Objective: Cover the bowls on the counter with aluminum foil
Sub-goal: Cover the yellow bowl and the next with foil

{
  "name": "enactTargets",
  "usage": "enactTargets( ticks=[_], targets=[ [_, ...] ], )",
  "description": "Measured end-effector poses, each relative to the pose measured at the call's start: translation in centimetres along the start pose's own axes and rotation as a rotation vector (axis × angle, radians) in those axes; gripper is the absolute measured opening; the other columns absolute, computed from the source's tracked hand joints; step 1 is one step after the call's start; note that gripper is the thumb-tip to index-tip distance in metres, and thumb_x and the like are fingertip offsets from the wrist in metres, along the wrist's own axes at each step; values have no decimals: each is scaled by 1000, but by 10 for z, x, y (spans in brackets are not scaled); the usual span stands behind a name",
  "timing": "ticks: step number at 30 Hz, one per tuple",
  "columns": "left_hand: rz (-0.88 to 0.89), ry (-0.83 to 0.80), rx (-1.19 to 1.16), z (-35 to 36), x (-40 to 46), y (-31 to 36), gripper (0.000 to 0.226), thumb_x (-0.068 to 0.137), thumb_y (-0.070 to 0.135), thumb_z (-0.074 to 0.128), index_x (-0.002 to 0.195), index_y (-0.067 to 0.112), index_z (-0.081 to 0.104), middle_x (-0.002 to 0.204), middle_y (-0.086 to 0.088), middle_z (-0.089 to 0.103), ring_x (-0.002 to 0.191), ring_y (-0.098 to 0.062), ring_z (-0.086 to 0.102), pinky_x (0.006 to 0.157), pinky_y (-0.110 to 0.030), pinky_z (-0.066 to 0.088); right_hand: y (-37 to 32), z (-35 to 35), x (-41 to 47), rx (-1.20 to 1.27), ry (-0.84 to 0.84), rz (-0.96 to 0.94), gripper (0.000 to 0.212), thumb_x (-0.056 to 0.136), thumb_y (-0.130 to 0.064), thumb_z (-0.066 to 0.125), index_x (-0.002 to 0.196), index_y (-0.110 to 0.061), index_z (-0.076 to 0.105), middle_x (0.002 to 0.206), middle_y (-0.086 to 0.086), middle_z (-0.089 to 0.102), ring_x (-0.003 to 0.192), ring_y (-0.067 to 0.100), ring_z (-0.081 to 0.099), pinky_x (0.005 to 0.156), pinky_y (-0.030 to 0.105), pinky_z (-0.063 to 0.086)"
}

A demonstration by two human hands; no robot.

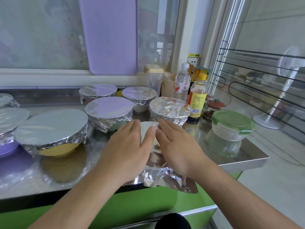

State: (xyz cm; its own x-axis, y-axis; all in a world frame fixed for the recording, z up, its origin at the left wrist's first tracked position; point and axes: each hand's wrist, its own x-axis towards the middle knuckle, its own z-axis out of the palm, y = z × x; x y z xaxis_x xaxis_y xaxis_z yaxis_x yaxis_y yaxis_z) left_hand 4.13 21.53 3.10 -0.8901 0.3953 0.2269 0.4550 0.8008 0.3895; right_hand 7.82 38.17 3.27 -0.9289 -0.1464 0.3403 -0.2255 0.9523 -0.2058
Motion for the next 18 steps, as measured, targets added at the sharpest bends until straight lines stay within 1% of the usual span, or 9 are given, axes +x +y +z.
enactTargets(
  ticks=[1, 2, 4, 6, 8, 10, 12, 15, 18],
  targets=[
    [-19, -5, -41, -1, 1, 1, 100, 92, 80, -2, 158, 15, 35, 168, 2, 31, 155, -11, 22, 126, -34, 22, 0, -1, -4, -4, 78, 0, 44, 104, -34, 32, 125, -4, 58, 128, 17, 60, 119, 38, 54, 94, 43, 46],
    [-26, -16, -62, -4, 1, 2, 89, 97, 74, 7, 162, 17, 31, 170, 5, 28, 156, -7, 19, 126, -31, 19, -3, -3, -10, 24, 86, 39, 58, 104, -46, 23, 140, -11, 51, 142, 8, 55, 132, 29, 49, 105, 39, 41],
    [-5, -36, -77, -9, 0, 3, 78, 101, 68, 13, 165, 23, 26, 170, 12, 24, 156, -3, 16, 123, -28, 17, -8, -8, -19, -19, 69, 28, 64, 102, -55, 18, 148, -18, 42, 149, 1, 49, 136, 21, 46, 111, 36, 38],
    [19, -59, -86, -14, -1, 1, 73, 103, 67, 17, 164, 29, 26, 169, 17, 24, 154, -1, 18, 120, -25, 18, -1, -10, -18, -104, 20, -63, 57, 103, -55, 22, 142, -19, 44, 140, 3, 54, 124, 23, 53, 103, 38, 45],
    [43, -77, -97, -19, 0, -2, 71, 103, 67, 19, 164, 32, 26, 168, 20, 26, 152, 0, 22, 116, -23, 21, 8, -15, -8, -168, -23, -149, 54, 105, -46, 21, 131, -10, 53, 132, 13, 59, 114, 30, 56, 96, 45, 53],
    [62, -93, -113, -23, 0, -2, 70, 103, 66, 20, 165, 33, 24, 168, 21, 25, 152, 2, 22, 113, -20, 20, 14, -13, 4, -175, -137, -129, 57, 106, -34, 23, 120, 6, 61, 128, 27, 61, 117, 45, 59, 89, 55, 57],
    [69, -85, -102, -24, -5, 2, 72, 104, 65, 17, 166, 29, 21, 170, 17, 22, 153, 0, 18, 114, -18, 16, 16, -12, 11, -125, -229, -88, 52, 103, -27, 32, 111, 11, 66, 121, 31, 65, 111, 51, 64, 82, 55, 60],
    [64, -27, 92, -14, -23, 17, 86, 99, 68, -6, 166, 18, 12, 172, 3, 17, 156, -10, 11, 124, -24, 6, 17, -6, 10, -129, -124, -103, 38, 96, -19, 42, 98, 10, 67, 105, 32, 68, 92, 53, 68, 68, 51, 61],
    [-1, 2, 223, 2, -33, 27, 99, 86, 66, -22, 166, 11, 0, 175, -10, 0, 161, -19, -4, 130, -35, -4, 19, -2, 7, -119, -18, -85, 18, 86, -11, 57, 89, 6, 63, 95, 27, 66, 82, 47, 66, 61, 47, 59]
  ],
)
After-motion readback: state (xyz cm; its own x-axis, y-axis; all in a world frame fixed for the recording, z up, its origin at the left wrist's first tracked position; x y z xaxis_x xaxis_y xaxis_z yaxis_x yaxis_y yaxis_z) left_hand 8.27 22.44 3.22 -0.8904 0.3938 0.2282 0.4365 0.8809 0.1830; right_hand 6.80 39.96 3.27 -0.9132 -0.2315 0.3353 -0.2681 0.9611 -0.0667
